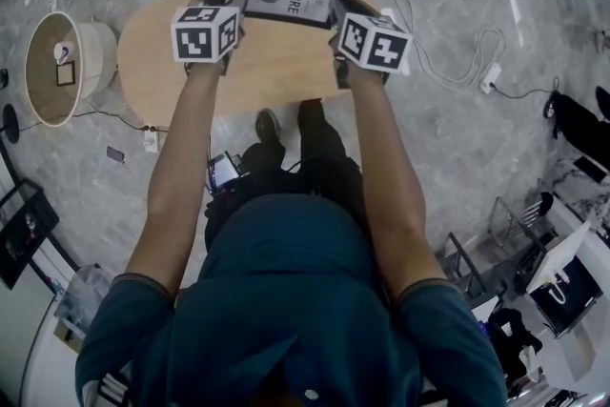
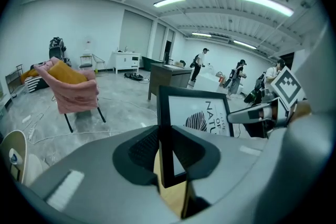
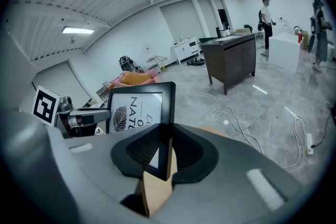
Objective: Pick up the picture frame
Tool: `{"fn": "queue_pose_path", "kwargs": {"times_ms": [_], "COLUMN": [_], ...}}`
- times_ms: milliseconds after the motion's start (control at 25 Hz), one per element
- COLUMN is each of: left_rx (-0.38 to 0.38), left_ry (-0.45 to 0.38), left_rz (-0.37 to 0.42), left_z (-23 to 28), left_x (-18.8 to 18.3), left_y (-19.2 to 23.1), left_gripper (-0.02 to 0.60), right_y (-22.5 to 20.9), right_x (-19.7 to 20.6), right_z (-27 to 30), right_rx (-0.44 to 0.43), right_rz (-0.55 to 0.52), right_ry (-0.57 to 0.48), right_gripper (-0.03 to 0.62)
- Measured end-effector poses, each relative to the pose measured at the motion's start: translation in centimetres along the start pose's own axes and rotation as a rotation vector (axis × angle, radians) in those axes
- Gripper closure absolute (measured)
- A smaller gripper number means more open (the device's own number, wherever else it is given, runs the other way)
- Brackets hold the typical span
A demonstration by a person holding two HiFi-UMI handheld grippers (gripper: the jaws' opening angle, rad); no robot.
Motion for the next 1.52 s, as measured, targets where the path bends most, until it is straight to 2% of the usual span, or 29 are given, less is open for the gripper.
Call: {"fn": "queue_pose_path", "kwargs": {"times_ms": [480,760,960,1200,1520], "left_rx": [0.000,-0.034,-0.030,-0.029,-0.033], "left_ry": [-0.275,-0.451,-0.567,-0.688,-0.776], "left_rz": [0.050,0.084,0.108,0.180,0.234], "left_z": [-11.8,-19.4,-24.8,-30.6,-35.5], "left_x": [-8.3,-11.7,-12.9,-14.0,-14.8], "left_y": [-1.0,-0.9,-1.2,-2.4,-3.9], "left_gripper": [0.511,0.511,0.508,0.506,0.506], "right_y": [7.9,13.9,17.9,21.4,24.3], "right_x": [-8.0,-11.5,-12.8,-13.3,-13.1], "right_z": [-9.8,-14.9,-19.1,-23.9,-28.4], "right_rx": [-0.044,-0.070,-0.089,-0.083,-0.079], "right_rz": [-0.155,-0.281,-0.371,-0.456,-0.506], "right_ry": [-0.230,-0.366,-0.463,-0.571,-0.652], "right_gripper": [0.510,0.510,0.510,0.511,0.511]}}
Point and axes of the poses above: the fingertips, and each gripper's own axes: z forward along the fingers, y to its left, x out of its underside, the point moved 6 cm from there along -z, backward along the fingers, and after that the axes turned 2 degrees about y, right-handed, at the moved point
